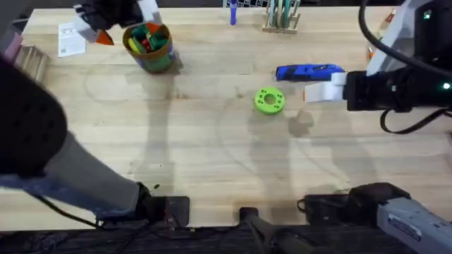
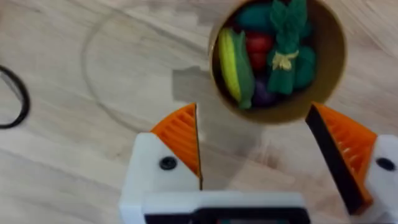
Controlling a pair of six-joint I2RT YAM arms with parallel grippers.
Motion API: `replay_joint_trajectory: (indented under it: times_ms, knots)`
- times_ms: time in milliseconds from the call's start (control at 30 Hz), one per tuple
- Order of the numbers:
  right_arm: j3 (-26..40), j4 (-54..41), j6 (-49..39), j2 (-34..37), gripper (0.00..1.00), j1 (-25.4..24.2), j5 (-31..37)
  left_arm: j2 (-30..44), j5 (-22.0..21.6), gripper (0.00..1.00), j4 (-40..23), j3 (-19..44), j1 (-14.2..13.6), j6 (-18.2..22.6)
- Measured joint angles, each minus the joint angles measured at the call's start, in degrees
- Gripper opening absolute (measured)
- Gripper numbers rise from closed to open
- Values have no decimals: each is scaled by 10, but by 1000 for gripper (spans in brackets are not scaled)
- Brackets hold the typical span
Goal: Pick up the gripper from the table and insert it into the empty holder that is missing its gripper. Then pick up a screw, insert it into the mounting hole, and use the screwdriver to tighten it. Finally, clean up the table by picking up the vegetable and placing it into the bucket.
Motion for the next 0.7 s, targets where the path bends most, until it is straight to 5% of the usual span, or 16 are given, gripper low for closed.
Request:
replay_joint_trajectory:
  times_ms: [233,700]
  knots:
    - [0,0,0,0,952,0,0,-95,0,985,-70,-4,-23,0]
    - [0,0,0,0,952,0,0,-256,2,985,-33,-263,-198,-34]
